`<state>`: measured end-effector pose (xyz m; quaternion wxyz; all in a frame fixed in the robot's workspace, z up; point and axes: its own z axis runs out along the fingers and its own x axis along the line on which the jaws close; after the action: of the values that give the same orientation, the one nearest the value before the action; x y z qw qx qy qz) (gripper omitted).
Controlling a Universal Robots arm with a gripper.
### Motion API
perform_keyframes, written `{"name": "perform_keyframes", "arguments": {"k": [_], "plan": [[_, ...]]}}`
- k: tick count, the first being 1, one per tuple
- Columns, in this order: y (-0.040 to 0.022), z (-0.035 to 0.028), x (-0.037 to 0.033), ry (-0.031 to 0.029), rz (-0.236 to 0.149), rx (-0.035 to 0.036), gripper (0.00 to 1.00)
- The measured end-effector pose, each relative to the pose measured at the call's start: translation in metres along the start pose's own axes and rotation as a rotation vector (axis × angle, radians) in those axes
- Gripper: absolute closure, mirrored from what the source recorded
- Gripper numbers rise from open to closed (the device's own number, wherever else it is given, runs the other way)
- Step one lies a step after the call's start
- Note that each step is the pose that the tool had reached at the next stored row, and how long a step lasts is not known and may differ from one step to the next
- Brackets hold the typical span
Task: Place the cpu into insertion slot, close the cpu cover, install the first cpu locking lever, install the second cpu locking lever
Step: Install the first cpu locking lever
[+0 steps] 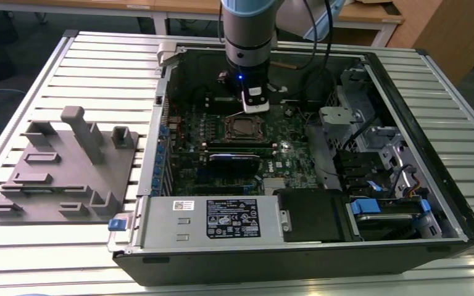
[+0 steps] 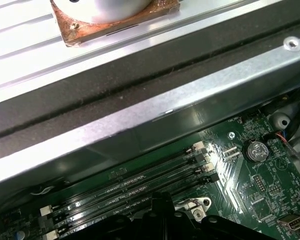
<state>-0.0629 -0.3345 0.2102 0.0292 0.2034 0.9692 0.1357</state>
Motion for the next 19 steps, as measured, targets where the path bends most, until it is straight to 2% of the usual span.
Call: {"name": "perform_keyframes", "arguments": {"k": [2, 7, 14, 19], "plan": [[0.0000, 0.0003, -0.0001, -0.0077, -0.002, -0.0036, 0.89], [-0.0001, 0.0005, 0.0000, -0.0119, -0.004, -0.0056, 0.89], [-0.0007, 0.0027, -0.0001, -0.0274, -0.008, -0.0125, 0.89], [-0.0011, 0.0030, 0.0005, -0.0295, -0.008, -0.0136, 0.89]]}}
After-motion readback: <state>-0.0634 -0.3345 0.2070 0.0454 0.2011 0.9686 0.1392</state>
